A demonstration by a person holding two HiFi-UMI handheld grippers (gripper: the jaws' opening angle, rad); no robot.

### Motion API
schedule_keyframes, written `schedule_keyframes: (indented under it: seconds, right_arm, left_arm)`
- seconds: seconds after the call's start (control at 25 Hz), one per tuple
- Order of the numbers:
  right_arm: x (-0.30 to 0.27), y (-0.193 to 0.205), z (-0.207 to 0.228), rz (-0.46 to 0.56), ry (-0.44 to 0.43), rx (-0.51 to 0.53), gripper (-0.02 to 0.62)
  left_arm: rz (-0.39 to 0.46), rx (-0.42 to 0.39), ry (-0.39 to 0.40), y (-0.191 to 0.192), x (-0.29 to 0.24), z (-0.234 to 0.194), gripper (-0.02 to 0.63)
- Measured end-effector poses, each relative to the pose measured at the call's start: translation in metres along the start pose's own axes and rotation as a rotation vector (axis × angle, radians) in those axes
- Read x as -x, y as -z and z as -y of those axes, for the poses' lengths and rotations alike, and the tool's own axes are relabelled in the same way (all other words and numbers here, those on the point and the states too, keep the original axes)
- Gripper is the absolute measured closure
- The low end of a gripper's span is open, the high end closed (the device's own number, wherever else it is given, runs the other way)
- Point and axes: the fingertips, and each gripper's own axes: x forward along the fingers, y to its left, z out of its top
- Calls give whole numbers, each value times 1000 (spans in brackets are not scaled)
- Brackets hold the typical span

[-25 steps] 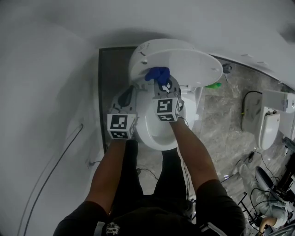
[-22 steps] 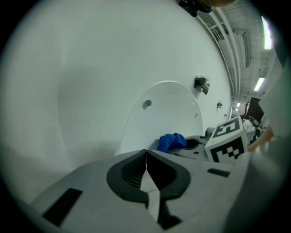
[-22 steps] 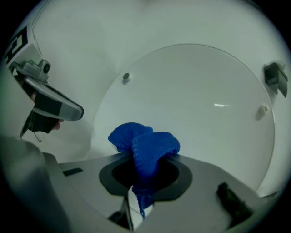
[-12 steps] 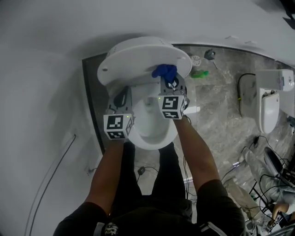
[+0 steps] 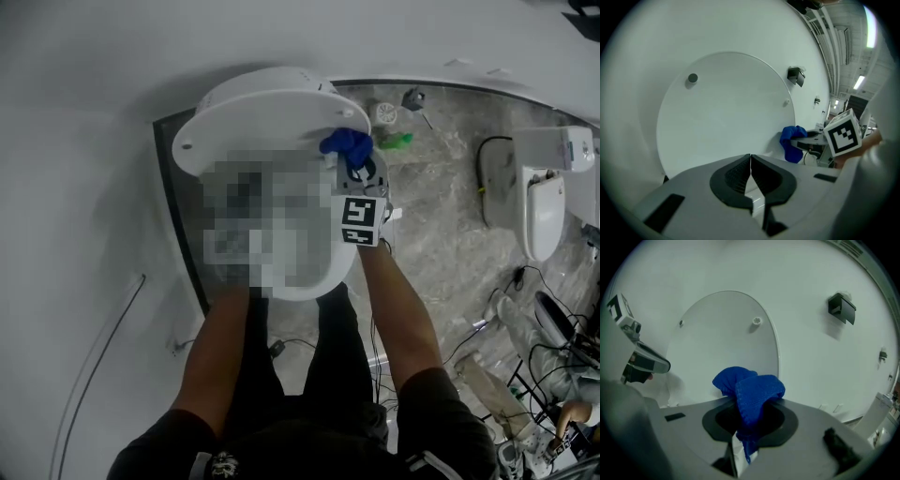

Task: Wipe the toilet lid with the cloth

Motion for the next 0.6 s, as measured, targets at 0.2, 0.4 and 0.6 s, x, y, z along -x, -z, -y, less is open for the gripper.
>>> schedule_keyframes:
  seconds: [0.2,0.4,0.6]
  right_arm:
    - [8,-1,-45,25,-100,-23,523]
    - [1,-12,-143,30,-275,-7,523]
    - [-16,-13,-237,10,-420,-14,523]
  left_arm:
    - [12,45,-72,14,19,-41,594]
    - [22,94,-122,22,47,-82,594]
    - [20,115,-179,41,73,-129,594]
